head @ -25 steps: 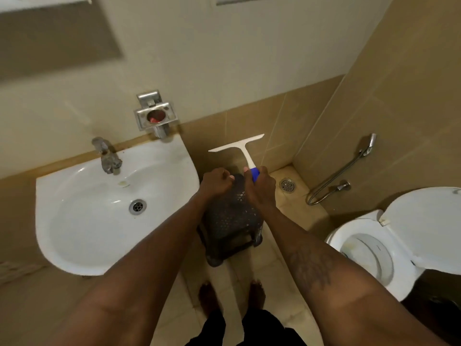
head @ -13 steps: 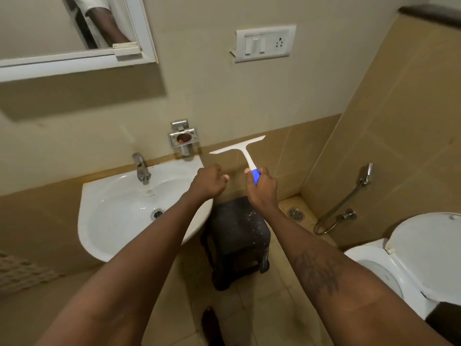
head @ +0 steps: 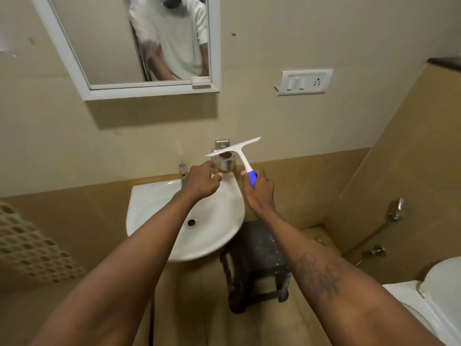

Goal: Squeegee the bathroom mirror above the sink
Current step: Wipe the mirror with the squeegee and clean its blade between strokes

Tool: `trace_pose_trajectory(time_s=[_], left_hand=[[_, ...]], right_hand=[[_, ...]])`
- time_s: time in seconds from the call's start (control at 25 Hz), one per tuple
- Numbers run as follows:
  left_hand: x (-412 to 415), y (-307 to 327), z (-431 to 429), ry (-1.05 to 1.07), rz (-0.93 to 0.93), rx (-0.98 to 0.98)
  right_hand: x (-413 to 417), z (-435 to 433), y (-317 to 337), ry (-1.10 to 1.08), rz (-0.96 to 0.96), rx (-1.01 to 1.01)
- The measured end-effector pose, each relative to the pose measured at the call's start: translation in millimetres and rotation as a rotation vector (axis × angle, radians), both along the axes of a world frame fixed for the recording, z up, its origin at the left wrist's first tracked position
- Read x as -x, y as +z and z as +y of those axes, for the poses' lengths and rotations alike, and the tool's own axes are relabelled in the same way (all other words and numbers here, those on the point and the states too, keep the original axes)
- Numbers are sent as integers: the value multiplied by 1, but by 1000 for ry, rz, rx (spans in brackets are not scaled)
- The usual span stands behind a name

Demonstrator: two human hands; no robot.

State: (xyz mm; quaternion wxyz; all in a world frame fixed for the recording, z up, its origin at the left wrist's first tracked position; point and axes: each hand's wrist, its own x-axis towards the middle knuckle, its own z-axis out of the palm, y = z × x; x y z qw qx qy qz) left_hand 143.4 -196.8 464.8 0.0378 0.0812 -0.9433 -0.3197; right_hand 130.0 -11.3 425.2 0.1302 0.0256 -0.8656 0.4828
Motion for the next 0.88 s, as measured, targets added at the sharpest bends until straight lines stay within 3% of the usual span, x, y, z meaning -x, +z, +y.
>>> trace_pose_trajectory(time_s=[0.44, 0.88], left_hand=[[-38, 115, -141, 59, 208, 106], [-35, 248, -204, 144, 554, 233]], right_hand=[[-18, -146, 97, 34, 217, 133], [21, -216, 239, 93, 598, 245]])
